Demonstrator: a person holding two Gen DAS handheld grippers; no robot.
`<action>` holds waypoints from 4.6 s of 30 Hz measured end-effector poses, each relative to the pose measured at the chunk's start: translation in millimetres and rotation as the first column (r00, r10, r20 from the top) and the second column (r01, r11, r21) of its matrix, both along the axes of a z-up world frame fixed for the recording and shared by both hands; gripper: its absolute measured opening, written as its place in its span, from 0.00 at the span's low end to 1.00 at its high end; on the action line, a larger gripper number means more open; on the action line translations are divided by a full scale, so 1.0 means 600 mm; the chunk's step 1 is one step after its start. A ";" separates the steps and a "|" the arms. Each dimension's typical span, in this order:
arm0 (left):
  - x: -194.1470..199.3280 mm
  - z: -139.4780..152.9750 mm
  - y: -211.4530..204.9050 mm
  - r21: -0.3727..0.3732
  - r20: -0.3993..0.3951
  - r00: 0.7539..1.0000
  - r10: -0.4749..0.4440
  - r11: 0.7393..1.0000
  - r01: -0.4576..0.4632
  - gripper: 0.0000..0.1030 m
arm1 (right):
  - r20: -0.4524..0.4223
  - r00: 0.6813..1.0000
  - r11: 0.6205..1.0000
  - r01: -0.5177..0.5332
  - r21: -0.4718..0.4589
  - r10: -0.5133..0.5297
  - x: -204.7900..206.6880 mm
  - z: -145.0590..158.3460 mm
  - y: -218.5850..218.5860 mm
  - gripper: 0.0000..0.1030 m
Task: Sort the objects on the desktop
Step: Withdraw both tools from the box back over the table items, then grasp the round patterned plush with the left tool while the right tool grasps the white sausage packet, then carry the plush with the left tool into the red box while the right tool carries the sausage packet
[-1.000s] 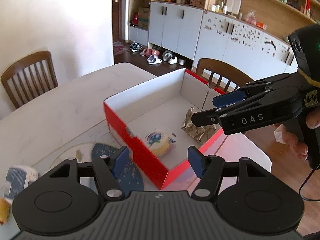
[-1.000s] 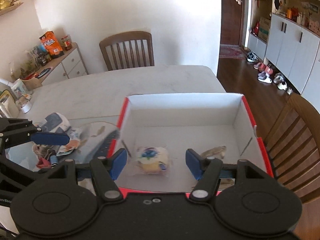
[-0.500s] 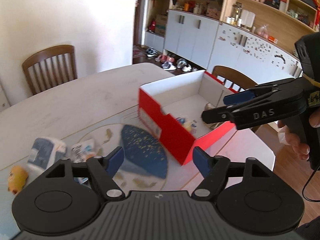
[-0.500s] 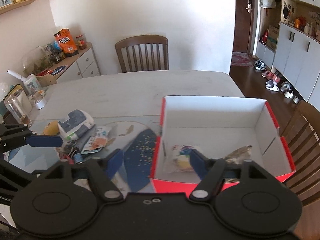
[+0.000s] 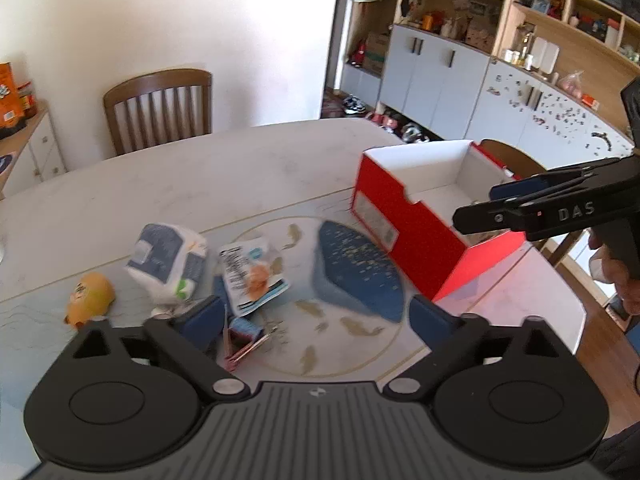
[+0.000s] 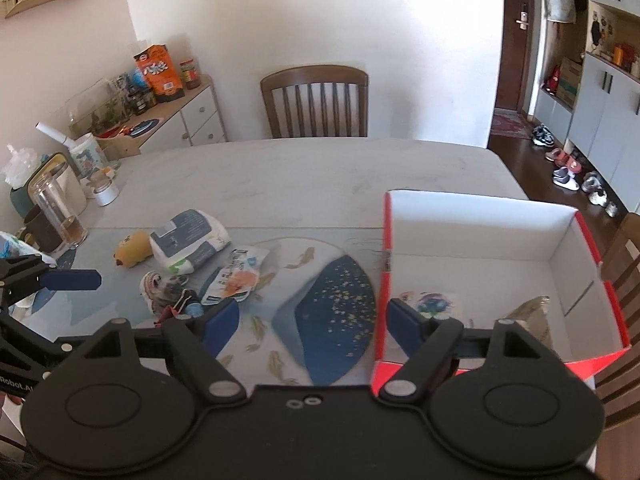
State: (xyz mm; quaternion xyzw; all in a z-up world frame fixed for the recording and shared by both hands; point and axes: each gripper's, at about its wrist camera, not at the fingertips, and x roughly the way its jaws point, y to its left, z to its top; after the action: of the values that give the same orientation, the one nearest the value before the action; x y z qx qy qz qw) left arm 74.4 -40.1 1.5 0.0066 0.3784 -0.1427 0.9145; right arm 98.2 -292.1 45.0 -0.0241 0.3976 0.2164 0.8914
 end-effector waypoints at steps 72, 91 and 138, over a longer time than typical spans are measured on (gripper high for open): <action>0.136 -0.182 0.196 0.033 -0.184 0.901 0.392 0.919 -0.393 0.57 | -0.116 0.982 0.975 -0.166 -0.149 0.149 0.194 -0.251 0.268 0.68; 0.126 -0.171 0.204 -0.037 -0.203 0.906 0.372 0.921 -0.387 0.23 | -0.150 0.983 0.988 -0.121 -0.095 0.106 0.193 -0.230 0.241 0.37; 0.040 -0.027 0.112 -0.163 -0.129 0.959 0.252 0.949 -0.272 0.23 | -0.149 0.989 0.999 0.006 0.051 0.001 0.027 -0.054 0.025 0.37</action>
State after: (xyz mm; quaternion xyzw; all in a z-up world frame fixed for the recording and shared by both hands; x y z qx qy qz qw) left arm 98.4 27.4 -14.6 -0.1336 0.4098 -0.0535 0.9008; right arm 114.6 -277.1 12.3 0.0154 0.4573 0.2265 0.8599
